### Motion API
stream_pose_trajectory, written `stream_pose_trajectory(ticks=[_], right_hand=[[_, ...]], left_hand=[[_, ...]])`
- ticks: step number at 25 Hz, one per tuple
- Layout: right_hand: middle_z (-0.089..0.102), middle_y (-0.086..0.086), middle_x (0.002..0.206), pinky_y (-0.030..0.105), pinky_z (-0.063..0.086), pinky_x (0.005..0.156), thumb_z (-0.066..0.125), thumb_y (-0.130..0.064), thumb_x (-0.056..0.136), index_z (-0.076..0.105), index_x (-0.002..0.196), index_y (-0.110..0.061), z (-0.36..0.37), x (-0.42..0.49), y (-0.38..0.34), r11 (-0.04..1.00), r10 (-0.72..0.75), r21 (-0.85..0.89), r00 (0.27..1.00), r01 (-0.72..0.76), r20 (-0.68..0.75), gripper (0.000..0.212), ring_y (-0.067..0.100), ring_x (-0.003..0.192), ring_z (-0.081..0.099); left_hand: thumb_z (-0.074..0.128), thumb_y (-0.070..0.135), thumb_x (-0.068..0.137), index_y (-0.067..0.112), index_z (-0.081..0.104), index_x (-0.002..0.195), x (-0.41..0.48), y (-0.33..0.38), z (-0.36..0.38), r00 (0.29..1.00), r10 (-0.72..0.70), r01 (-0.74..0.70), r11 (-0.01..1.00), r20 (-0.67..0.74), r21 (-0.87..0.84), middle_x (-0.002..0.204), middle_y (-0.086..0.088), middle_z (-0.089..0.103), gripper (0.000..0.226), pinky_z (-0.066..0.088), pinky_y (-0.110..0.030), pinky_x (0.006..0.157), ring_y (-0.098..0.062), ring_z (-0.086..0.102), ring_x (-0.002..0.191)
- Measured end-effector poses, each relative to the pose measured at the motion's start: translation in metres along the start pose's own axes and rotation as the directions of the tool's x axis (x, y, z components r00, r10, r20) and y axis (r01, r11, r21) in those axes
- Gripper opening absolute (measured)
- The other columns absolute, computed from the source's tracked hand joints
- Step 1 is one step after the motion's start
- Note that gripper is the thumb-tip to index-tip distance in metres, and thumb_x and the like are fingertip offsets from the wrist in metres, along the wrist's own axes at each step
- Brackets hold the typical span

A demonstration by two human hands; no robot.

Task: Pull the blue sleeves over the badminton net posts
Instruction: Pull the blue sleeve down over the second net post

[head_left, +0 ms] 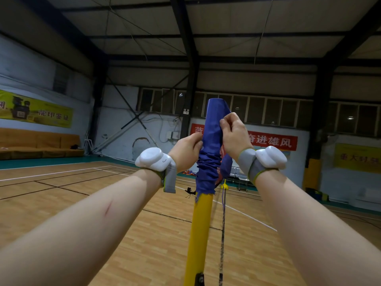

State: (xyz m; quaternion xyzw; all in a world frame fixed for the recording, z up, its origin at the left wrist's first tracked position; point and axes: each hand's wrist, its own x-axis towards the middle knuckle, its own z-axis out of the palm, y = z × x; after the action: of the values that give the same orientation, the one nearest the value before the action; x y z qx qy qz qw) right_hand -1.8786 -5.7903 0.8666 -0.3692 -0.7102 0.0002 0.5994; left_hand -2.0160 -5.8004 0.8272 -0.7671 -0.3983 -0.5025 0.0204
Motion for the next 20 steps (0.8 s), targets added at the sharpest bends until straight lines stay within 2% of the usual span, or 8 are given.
stream_pose_trajectory(ticks=[2,4,7,9,10,13,17,20], right_hand=[[0.043,-0.006,0.070,0.034,0.040,0.070,0.039,-0.019,0.097,0.047,0.093,-0.008,-0.003,0.001,0.000,1.000,-0.023,-0.021,1.000,0.023,0.008,0.013,0.008,0.065,0.042],[0.043,-0.005,0.071,0.033,0.040,0.068,0.039,-0.019,0.098,0.046,0.092,-0.010,-0.006,0.001,0.002,1.000,-0.029,-0.010,1.000,0.029,0.012,0.013,0.009,0.065,0.043],[0.044,-0.005,0.071,0.028,0.040,0.064,0.039,-0.019,0.098,0.046,0.091,-0.011,-0.006,-0.001,0.004,0.999,-0.040,0.006,0.999,0.040,0.013,0.013,0.009,0.065,0.043],[0.043,-0.006,0.070,0.020,0.036,0.060,0.040,-0.018,0.097,0.045,0.089,-0.011,-0.008,-0.001,0.005,0.999,-0.054,0.007,0.999,0.054,0.007,0.012,0.007,0.064,0.042],[0.042,-0.007,0.069,0.018,0.035,0.059,0.040,-0.017,0.097,0.045,0.089,-0.011,-0.008,-0.002,0.005,0.998,-0.059,0.010,0.998,0.059,0.000,0.012,0.006,0.063,0.041],[0.042,-0.007,0.068,0.019,0.034,0.059,0.041,-0.017,0.097,0.046,0.089,-0.011,-0.007,-0.003,0.008,0.998,-0.054,0.029,0.998,0.054,-0.013,0.011,0.006,0.062,0.040],[0.043,-0.006,0.068,0.024,0.036,0.062,0.041,-0.018,0.096,0.046,0.089,-0.012,-0.006,-0.005,0.012,0.997,-0.052,0.061,0.999,0.052,0.000,0.011,0.008,0.063,0.041],[0.043,-0.007,0.068,0.015,0.036,0.061,0.042,-0.017,0.096,0.047,0.087,-0.011,-0.003,-0.011,0.015,0.996,-0.068,0.059,0.998,0.068,-0.001,0.012,0.006,0.063,0.041]], left_hand=[[0.038,0.011,0.096,0.012,0.041,0.076,0.007,0.004,-0.006,0.999,-0.038,0.039,0.999,0.028,-0.026,0.068,-0.001,0.044,0.020,0.030,-0.023,0.065,-0.020,0.041,0.067],[0.037,0.015,0.097,0.019,0.040,0.071,0.020,0.009,-0.012,0.999,-0.054,0.053,0.995,-0.006,-0.085,0.066,0.003,0.046,0.027,0.037,-0.028,0.068,-0.016,0.045,0.061],[0.033,0.023,0.099,0.012,0.043,0.083,0.040,0.020,-0.017,0.996,-0.054,0.044,0.990,-0.069,-0.137,0.076,-0.005,0.049,0.021,0.044,-0.032,0.065,-0.021,0.047,0.064],[0.032,0.024,0.099,0.012,0.040,0.084,0.048,0.025,-0.013,0.995,-0.039,0.032,0.997,-0.091,-0.075,0.080,-0.007,0.048,0.021,0.038,-0.030,0.060,-0.022,0.044,0.068],[0.033,0.024,0.099,0.013,0.039,0.081,0.050,0.026,-0.010,0.992,-0.028,0.023,0.999,-0.120,-0.043,0.078,-0.005,0.047,0.022,0.034,-0.029,0.063,-0.021,0.042,0.071],[0.036,0.021,0.098,0.020,0.036,0.070,0.050,0.022,0.002,0.966,-0.015,0.005,0.999,-0.258,-0.040,0.066,0.003,0.041,0.028,0.030,-0.027,0.066,-0.019,0.040,0.069],[0.037,0.017,0.097,0.012,0.037,0.077,0.049,0.021,0.009,0.938,0.025,-0.043,0.998,-0.347,-0.042,0.062,0.008,0.037,0.020,0.023,-0.020,0.060,-0.017,0.038,0.062],[0.036,0.015,0.097,0.012,0.039,0.081,0.044,0.016,0.010,0.940,0.050,-0.056,0.998,-0.336,-0.007,0.069,-0.003,0.043,0.017,0.026,-0.023,0.063,-0.020,0.040,0.069]])
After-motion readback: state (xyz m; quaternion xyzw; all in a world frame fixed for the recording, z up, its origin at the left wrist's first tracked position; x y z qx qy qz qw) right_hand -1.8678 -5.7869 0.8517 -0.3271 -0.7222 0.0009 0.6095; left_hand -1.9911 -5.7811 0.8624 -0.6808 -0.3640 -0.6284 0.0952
